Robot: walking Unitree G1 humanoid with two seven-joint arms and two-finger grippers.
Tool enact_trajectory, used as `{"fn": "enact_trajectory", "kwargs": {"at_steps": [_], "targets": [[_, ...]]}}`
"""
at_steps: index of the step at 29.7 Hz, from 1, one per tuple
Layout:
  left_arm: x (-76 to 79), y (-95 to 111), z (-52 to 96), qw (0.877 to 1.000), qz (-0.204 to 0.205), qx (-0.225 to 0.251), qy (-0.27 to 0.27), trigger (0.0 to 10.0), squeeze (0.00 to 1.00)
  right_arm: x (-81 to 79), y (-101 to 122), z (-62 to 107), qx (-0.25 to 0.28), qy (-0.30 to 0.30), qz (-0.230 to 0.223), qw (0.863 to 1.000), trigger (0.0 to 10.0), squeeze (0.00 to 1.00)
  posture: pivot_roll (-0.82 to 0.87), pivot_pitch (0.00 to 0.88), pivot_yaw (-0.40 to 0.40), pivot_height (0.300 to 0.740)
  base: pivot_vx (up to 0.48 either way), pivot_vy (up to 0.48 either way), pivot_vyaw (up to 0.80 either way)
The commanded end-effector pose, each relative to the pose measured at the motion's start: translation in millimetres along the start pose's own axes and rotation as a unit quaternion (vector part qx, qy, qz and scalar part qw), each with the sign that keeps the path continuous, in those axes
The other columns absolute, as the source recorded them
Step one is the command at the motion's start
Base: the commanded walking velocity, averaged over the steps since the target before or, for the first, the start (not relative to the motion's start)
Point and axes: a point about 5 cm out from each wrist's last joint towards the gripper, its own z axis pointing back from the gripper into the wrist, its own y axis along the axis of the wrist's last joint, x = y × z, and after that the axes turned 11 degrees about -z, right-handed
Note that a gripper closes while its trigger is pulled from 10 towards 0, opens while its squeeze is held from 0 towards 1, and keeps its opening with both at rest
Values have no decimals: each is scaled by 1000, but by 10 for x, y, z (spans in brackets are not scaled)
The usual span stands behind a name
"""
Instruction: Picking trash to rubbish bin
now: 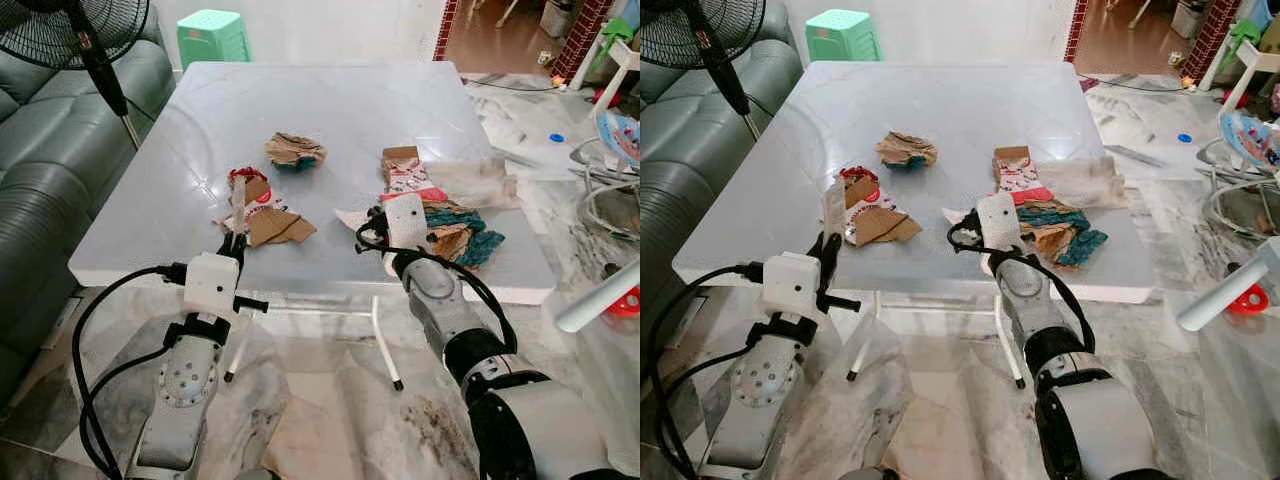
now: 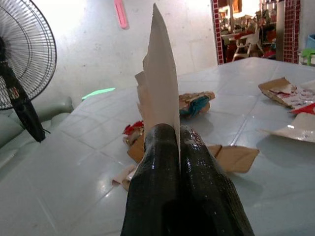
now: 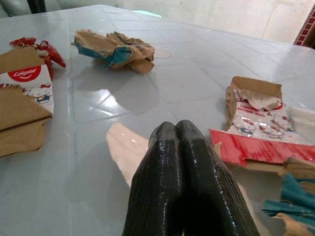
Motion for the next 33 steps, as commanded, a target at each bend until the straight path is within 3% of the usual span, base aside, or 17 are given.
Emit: {"fn": "enact_trajectory", "kwargs": {"at_steps": [1, 2, 3, 4, 5, 14, 22, 28, 33], "targets": [[-12, 1, -13, 1000, -3, 2, 5, 10000, 0, 15, 64, -23, 10, -1, 8, 1000, 0, 0, 83, 0, -17, 740, 0, 0, 0], [-12, 8, -17, 1000, -3, 4, 6, 10000, 0, 17, 73, -25, 13, -2, 6, 1000, 8314, 1000, 82, 0, -17, 740, 0, 0, 0], [-12, 8, -17, 1000, -3, 4, 6, 10000, 0, 17, 73, -25, 13, -2, 6, 1000, 8314, 1000, 82, 0, -17, 740, 0, 0, 0], [-15, 28, -24, 1000, -4, 8, 8, 10000, 0, 19, 101, -31, 20, 1, -1, 1000, 9843, 1000, 82, 0, -17, 740, 0, 0, 0], [-19, 39, -26, 1000, -5, 11, 9, 10000, 0, 19, 112, -33, 23, 3, -2, 1000, 10000, 1000, 83, 0, -16, 740, 0, 0, 0], [-50, 243, -76, 999, -10, 44, 11, 10000, 0, -58, 165, -45, 31, 56, 3, 998, 10000, 1000, 91, 29, -18, 740, 0, 0, 0], [-19, 276, 14, 999, -8, 42, 7, 10000, 0, -85, 77, -3, 10, 95, 27, 995, 10000, 1000, 95, 62, -23, 740, 0, 0, 0], [-45, 298, 24, 999, -11, 39, 6, 10000, 0, 170, 82, 19, 8, 4, 58, 998, 10000, 1000, 95, 87, -21, 740, 0, 0, 0], [-56, 295, 36, 999, -11, 35, 5, 10000, 0, 270, 54, 46, 0, -24, 58, 998, 10000, 1000, 92, 94, -18, 740, 0, 0, 0]]}}
